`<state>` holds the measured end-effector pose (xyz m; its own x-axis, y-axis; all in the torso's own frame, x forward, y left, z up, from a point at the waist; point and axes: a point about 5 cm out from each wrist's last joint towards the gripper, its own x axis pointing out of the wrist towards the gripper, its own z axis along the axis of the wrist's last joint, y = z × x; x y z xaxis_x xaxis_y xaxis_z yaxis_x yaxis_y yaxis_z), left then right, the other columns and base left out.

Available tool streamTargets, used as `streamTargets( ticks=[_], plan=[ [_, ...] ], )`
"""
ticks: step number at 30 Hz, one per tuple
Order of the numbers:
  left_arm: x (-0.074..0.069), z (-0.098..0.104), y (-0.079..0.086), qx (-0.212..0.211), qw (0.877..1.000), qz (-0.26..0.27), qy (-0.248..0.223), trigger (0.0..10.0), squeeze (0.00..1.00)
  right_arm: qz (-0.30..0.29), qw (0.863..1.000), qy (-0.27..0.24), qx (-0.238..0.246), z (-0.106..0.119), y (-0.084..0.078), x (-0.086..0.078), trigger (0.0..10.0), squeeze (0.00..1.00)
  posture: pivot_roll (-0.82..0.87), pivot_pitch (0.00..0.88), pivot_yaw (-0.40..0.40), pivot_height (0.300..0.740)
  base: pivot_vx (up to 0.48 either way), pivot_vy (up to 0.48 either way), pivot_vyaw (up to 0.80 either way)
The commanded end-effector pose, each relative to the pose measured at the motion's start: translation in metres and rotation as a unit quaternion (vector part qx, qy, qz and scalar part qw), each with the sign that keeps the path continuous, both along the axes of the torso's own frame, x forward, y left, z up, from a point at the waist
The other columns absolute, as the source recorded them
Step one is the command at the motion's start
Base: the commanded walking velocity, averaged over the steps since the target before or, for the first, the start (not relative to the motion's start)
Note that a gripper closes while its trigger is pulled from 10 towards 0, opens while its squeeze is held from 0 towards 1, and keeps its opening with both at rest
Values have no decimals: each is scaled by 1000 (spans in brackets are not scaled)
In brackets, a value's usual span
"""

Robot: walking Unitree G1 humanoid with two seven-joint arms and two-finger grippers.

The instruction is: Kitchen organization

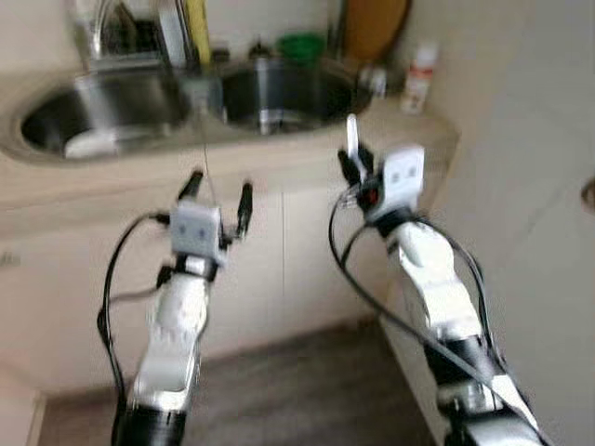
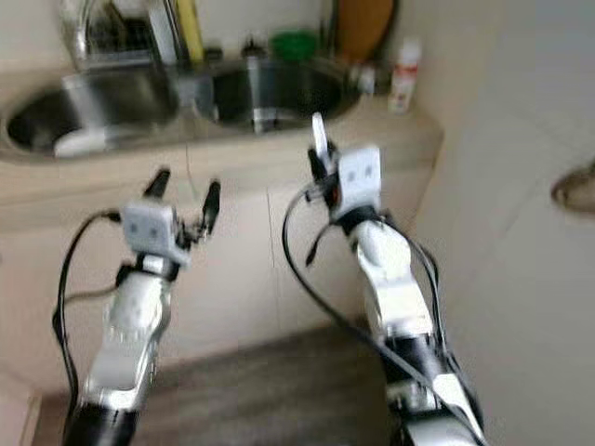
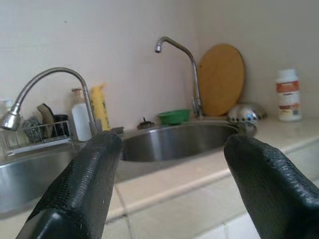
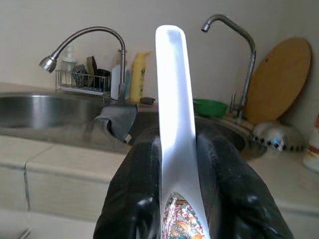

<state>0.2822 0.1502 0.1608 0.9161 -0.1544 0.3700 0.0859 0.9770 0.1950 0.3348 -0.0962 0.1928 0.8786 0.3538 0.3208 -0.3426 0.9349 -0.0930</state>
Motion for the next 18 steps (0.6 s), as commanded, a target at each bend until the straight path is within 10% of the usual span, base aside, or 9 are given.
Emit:
streamTargets(
  ticks=[1, 7, 18],
  plan=[
    [1, 1, 4, 2, 1000, 5, -2, 10000, 0, 6, 1000, -9, 7, 5, 5, 0, 0, 0, 7, 0, -38, 740, 337, 0, 0],
    [1, 4, 4, 3, 1000, 9, -8, 10000, 0, 6, 1000, -13, 10, 8, 5, 0, 0, 0, 7, 0, -37, 740, 432, 0, 0],
    [1, 4, 4, 4, 1000, 8, -7, 10000, 0, 6, 1000, -20, 7, 10, 7, 0, 0, 0, 9, 0, -37, 740, 480, 0, 800]
  ],
)
